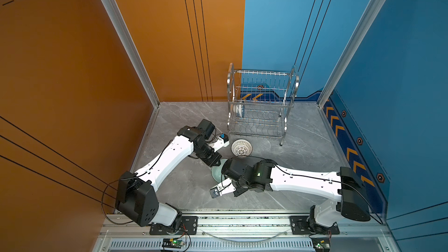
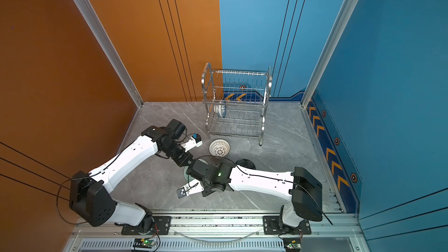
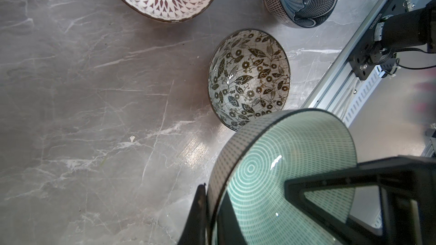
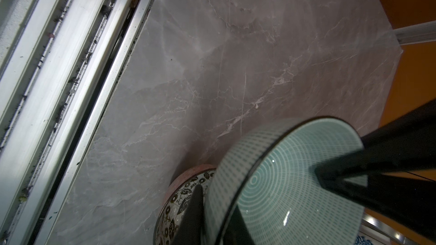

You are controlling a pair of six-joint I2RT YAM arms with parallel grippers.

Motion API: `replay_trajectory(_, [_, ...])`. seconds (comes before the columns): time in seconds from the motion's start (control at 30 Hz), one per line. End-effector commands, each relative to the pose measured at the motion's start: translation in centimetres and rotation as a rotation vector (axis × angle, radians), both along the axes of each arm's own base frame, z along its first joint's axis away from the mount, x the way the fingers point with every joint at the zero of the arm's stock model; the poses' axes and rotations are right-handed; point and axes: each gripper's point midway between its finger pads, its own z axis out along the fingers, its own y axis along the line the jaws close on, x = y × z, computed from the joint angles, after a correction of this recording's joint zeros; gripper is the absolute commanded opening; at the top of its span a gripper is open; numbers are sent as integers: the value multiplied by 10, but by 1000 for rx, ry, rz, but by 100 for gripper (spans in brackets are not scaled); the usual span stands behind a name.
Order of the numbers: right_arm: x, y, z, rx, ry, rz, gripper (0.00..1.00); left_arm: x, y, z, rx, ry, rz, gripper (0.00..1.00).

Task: Load bowls into a dish rack
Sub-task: Pass the bowl.

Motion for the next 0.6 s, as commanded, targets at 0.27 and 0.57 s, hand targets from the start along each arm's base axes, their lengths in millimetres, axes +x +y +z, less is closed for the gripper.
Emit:
replay_trajectory(0.27, [8,-5,-8,-49,-17,-25,0,7,-2,9,-25,11,35,7])
replay_trajectory(0.57, [15,-5,-8,-31,-21,-28,0,13,4,22,-38,-26,74,46])
